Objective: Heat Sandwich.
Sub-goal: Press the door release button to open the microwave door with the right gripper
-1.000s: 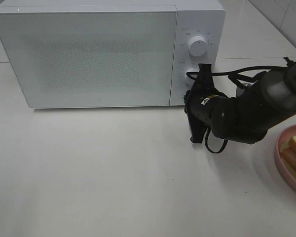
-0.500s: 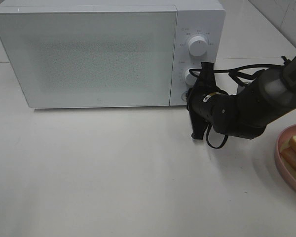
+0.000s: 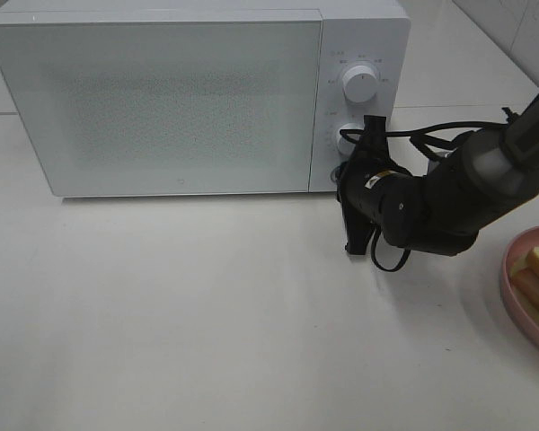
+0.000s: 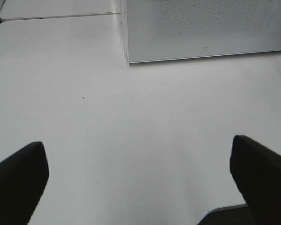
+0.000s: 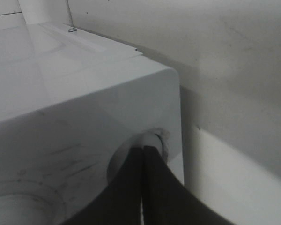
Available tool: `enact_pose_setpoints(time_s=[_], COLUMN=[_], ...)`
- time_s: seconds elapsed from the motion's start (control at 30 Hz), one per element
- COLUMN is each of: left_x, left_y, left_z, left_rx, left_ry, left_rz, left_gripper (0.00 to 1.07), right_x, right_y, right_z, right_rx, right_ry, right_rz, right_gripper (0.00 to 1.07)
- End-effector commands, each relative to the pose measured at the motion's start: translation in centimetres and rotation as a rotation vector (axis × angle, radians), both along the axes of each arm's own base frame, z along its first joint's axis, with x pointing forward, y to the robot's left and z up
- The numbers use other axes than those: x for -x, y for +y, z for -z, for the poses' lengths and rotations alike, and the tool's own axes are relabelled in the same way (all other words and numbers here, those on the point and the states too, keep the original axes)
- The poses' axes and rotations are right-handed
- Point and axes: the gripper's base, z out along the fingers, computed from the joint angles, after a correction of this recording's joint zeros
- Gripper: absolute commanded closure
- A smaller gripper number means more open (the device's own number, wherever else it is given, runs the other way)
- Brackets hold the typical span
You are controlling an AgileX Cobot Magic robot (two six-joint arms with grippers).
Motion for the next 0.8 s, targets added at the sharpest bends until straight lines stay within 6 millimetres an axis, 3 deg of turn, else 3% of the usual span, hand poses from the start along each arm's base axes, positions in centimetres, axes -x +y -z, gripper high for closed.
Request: enact_pose_setpoints(time_s=[0.03, 0.5, 0.8], left_x=[0.3, 0.3, 0.3], left_y=[0.0, 0.0, 0.0], left_z=[0.0, 0.0, 0.0], left_rx=[0.006, 0.004, 0.004], left_ry=[-0.025, -0.025, -0.025], left_rz=[-0.003, -0.004, -0.004], left_gripper=[0.09, 0.09, 0.09], right_x=[-1.1, -4.9, -5.1], right_y=[-0.3, 0.0, -0.1], right_z=[-1.7, -3.2, -3.3], right_rx=[-0.005, 0.048, 0.051], right_ry=[-0.154, -0.289, -0.275], right_rz=[0.030, 0.061, 0.054], right_gripper=[1.07, 1.07, 1.07])
